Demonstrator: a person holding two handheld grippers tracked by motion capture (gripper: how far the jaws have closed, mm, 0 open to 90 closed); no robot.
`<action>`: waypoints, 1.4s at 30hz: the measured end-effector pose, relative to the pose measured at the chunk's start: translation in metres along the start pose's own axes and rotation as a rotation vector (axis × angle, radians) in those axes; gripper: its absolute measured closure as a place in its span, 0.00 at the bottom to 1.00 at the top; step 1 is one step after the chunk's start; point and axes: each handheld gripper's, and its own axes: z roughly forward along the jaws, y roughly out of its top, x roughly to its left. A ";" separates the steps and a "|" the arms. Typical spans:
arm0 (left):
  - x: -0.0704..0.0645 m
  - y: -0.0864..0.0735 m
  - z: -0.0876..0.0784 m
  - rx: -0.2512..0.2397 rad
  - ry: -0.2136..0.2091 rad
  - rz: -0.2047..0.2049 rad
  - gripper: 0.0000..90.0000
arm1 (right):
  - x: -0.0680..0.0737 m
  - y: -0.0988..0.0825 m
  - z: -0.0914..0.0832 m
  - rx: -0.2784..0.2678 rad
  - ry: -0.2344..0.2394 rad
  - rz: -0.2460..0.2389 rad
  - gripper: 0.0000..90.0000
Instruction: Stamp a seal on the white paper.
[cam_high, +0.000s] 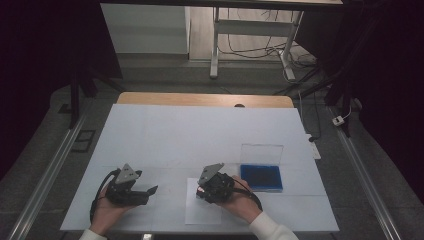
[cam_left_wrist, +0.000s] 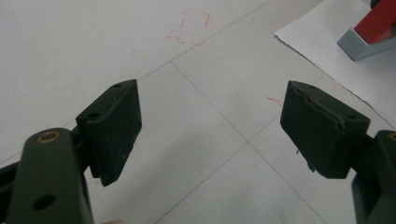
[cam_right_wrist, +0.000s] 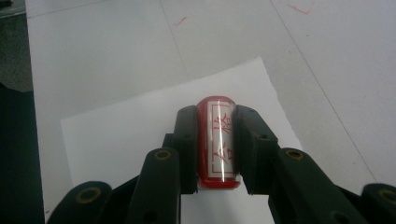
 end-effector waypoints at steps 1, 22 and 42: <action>0.000 0.000 0.000 -0.001 0.000 0.000 0.23 | 0.000 0.000 0.000 -0.001 0.000 0.000 0.79; 0.002 -0.002 -0.001 -0.004 0.004 0.002 0.23 | 0.007 0.006 -0.010 -0.035 -0.049 -0.033 0.78; 0.003 -0.001 -0.002 -0.011 0.003 0.001 0.23 | -0.010 0.005 -0.049 -0.140 -0.084 0.028 0.78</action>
